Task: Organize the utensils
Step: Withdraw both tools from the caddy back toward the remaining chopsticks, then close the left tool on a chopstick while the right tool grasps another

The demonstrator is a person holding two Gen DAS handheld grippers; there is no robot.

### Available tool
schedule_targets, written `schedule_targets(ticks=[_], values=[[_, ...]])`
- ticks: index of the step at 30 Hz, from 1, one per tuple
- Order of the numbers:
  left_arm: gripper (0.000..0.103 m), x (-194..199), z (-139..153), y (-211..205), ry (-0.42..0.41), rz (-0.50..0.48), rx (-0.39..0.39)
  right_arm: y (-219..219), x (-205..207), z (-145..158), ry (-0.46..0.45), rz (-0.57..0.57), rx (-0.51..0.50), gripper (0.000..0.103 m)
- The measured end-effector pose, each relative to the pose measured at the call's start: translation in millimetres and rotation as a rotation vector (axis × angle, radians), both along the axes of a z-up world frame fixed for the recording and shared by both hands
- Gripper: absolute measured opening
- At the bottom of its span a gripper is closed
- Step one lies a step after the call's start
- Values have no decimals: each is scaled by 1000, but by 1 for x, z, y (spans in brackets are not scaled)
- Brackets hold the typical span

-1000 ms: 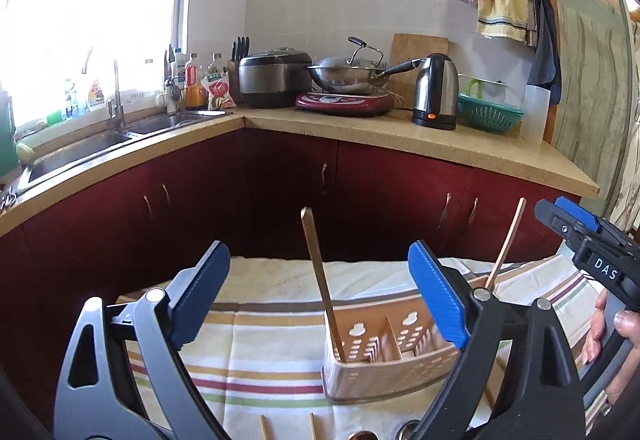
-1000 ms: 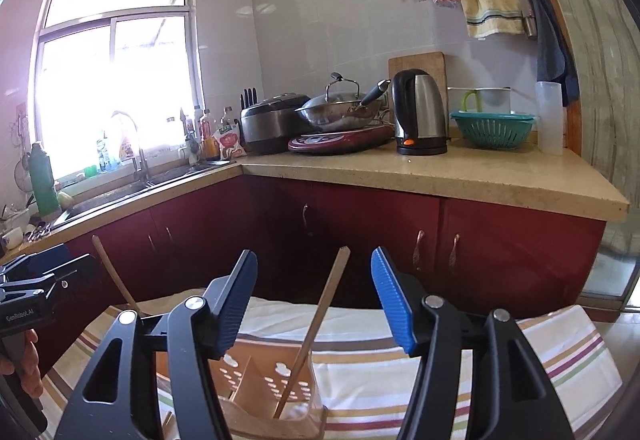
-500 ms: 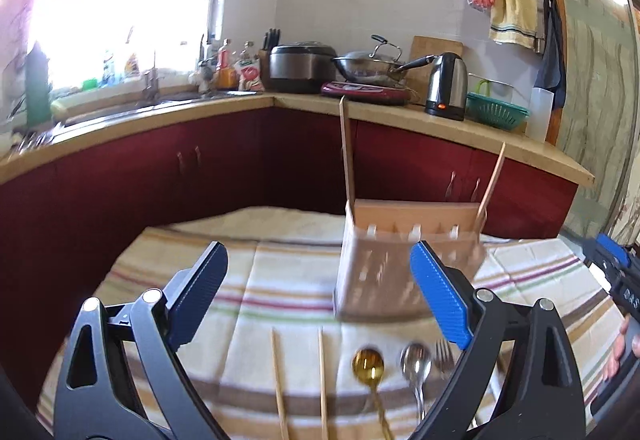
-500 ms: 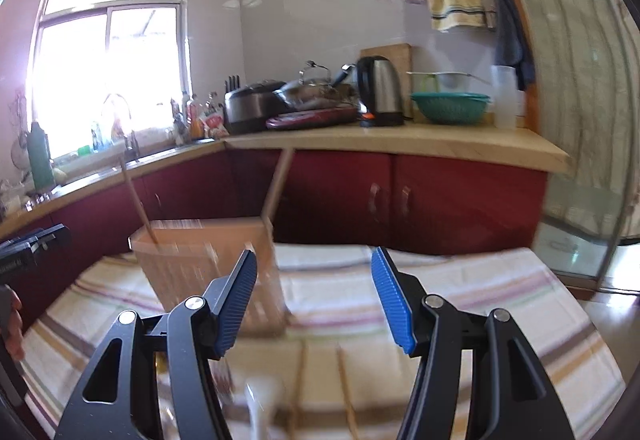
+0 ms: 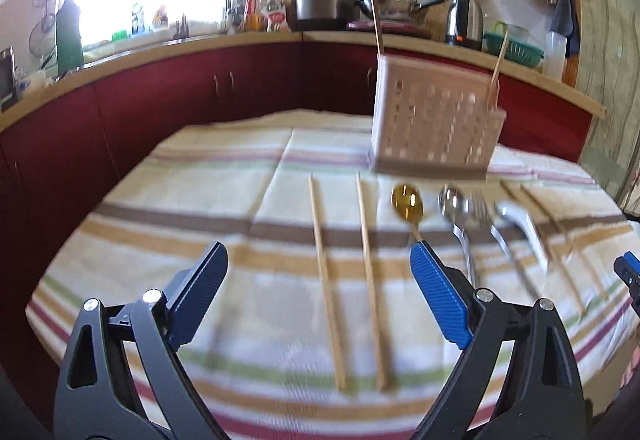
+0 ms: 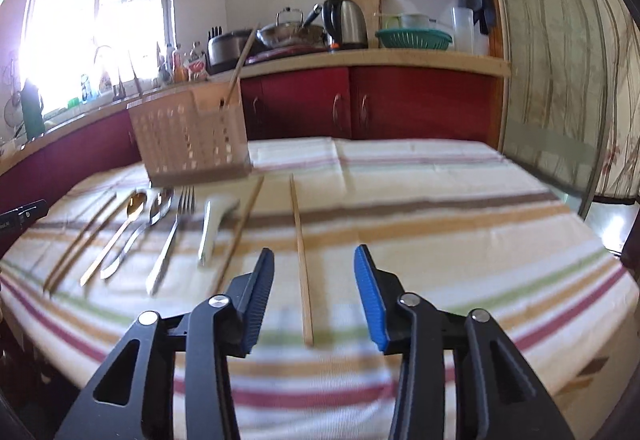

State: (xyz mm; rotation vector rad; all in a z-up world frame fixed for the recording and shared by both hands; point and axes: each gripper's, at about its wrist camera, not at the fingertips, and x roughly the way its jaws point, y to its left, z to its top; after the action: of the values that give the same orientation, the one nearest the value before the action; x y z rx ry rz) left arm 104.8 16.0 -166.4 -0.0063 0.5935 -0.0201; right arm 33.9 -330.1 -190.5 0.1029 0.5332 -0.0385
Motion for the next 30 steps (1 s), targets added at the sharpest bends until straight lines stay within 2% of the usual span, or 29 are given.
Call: schedule_targets(ticks=[7, 12, 17, 20, 24, 30], values=[[85, -16, -29, 2, 63, 9, 20, 4, -10, -23, 40, 34, 8, 25], [82, -18, -34, 2, 79, 8, 17, 2, -15, -28, 42, 35, 15, 19], [74, -20, -40, -1, 100, -5, 19, 5, -16, -29, 41, 40, 14, 12], [65, -22, -43, -1, 115, -16, 0, 5, -16, -29, 40, 43, 14, 10], [59, -23, -43, 3, 124, -10, -21, 6, -17, -29, 40, 42, 18, 10], [52, -26, -45, 6, 147, 7, 15, 8, -17, -29, 39, 47, 19, 10]])
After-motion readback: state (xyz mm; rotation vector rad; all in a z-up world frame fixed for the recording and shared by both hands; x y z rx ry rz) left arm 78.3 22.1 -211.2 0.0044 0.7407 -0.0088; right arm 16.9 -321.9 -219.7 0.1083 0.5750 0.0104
